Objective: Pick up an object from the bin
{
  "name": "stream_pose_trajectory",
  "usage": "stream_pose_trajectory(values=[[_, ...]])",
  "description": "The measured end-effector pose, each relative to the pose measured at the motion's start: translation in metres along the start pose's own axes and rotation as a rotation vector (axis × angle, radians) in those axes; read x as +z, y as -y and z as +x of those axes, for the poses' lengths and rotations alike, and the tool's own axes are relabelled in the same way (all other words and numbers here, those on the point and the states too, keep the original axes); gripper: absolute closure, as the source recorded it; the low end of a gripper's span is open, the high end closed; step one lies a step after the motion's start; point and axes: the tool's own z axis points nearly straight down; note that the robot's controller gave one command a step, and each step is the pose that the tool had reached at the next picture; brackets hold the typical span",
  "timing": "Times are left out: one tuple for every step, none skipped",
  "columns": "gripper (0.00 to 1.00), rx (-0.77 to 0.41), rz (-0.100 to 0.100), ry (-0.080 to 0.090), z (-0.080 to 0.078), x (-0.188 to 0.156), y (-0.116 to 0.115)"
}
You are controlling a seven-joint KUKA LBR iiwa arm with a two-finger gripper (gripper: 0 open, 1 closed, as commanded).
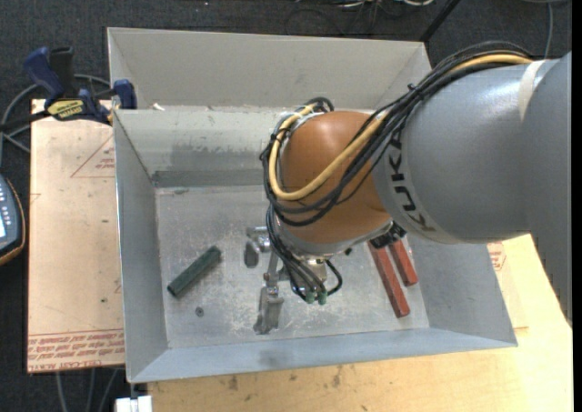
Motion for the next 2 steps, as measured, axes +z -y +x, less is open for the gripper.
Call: stream_pose_trajectory(values=[[0.00,-0.011,-0.002,0.006,-0.0373,0.1011,-0.0566],[1.00,-0.005,-0.004,0.013,-0.0393,0.0956,-0.0547]])
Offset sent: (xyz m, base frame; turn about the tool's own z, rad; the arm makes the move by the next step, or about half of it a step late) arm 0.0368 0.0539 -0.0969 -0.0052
